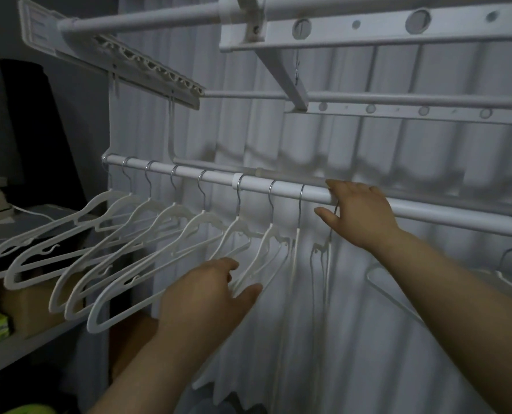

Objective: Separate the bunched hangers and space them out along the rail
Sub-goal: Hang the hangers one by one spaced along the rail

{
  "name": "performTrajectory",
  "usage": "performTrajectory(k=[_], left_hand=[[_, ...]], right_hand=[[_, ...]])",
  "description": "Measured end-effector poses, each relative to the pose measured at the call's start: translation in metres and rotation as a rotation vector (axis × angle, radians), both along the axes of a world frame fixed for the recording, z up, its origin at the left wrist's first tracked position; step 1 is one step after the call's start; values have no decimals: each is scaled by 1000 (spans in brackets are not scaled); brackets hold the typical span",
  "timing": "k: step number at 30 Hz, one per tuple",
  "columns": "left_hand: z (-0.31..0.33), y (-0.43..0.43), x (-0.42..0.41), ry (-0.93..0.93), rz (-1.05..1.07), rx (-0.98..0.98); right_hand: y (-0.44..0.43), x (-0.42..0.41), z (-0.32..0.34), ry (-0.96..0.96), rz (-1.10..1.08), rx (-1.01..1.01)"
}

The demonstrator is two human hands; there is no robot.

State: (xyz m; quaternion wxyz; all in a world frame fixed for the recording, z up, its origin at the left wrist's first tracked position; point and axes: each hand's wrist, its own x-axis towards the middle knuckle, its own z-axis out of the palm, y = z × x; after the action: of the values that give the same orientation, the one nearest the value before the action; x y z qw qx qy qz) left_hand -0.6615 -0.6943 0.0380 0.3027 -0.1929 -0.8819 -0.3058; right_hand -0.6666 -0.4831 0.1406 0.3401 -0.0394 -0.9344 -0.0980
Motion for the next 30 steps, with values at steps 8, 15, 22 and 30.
performTrajectory(k=[8, 15, 22, 30], left_hand=[[-16, 12, -13, -139, 85, -237], [-12, 14, -5, -27, 80, -144], [-6, 15, 2, 324, -87, 29], [2, 41, 29, 85, -399, 242]], right_hand=[[7, 4, 1, -23, 12, 20], [11, 5, 0, -25, 9, 32], [22, 14, -1, 115, 66, -55], [68, 73, -5, 199, -112, -89]])
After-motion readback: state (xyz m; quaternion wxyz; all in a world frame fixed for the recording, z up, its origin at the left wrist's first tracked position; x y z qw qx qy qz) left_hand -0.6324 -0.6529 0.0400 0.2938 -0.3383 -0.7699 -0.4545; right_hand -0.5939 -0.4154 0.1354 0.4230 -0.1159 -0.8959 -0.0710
